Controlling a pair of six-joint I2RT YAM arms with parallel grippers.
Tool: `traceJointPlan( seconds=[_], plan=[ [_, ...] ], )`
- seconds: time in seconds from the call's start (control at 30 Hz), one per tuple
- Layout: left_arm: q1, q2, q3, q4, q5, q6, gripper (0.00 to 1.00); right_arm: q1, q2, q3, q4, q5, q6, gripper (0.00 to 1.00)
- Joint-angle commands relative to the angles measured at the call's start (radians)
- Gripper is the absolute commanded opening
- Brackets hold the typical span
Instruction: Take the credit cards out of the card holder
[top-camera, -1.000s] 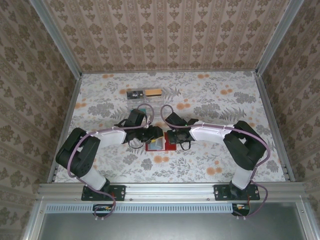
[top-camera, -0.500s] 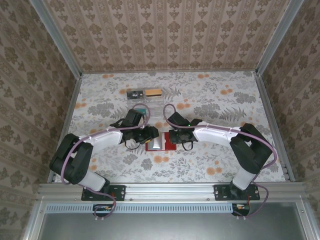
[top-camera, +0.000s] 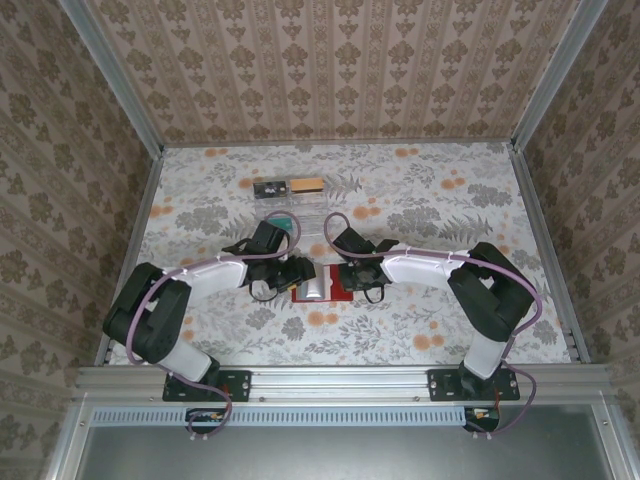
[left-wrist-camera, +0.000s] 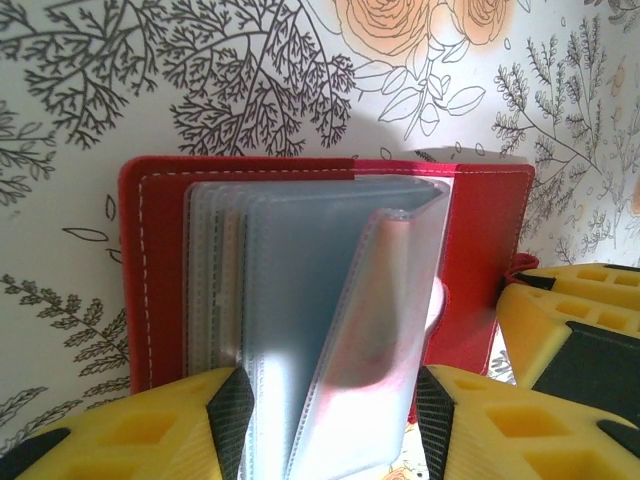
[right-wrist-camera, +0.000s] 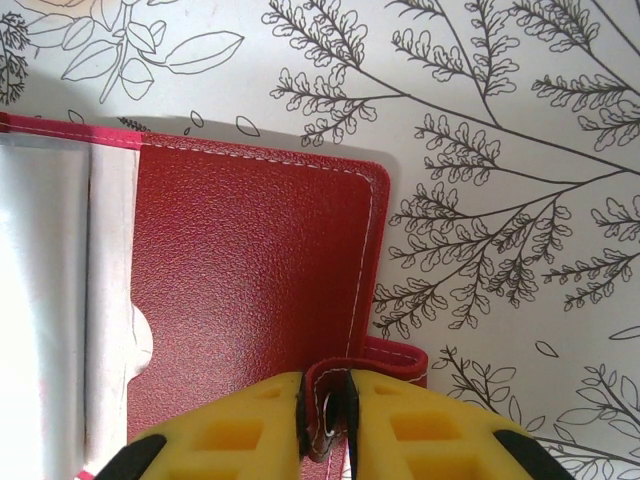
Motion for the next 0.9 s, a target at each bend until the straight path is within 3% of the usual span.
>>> traceJointPlan(
  seconds=[0.0, 0.2, 0.87],
  plan=[
    [0.005, 0.021, 0.002, -0.038, -0.023, 0.018, 0.52, -0.004, 0.027, -0.007, -0.021, 0.021, -0.004, 0.21],
    [0.004, 0.025, 0.008, -0.038, -0.021, 0.016, 0.52, -0.004, 0.027, -0.009, -0.021, 0.022, -0.003, 0.20],
    [-0.034, 0.065, 0.054, 0.118, 0.150, 0.024, 0.60, -0.003, 0.029, -0.015, -0.006, 0.010, 0.009, 0.21]
  ],
)
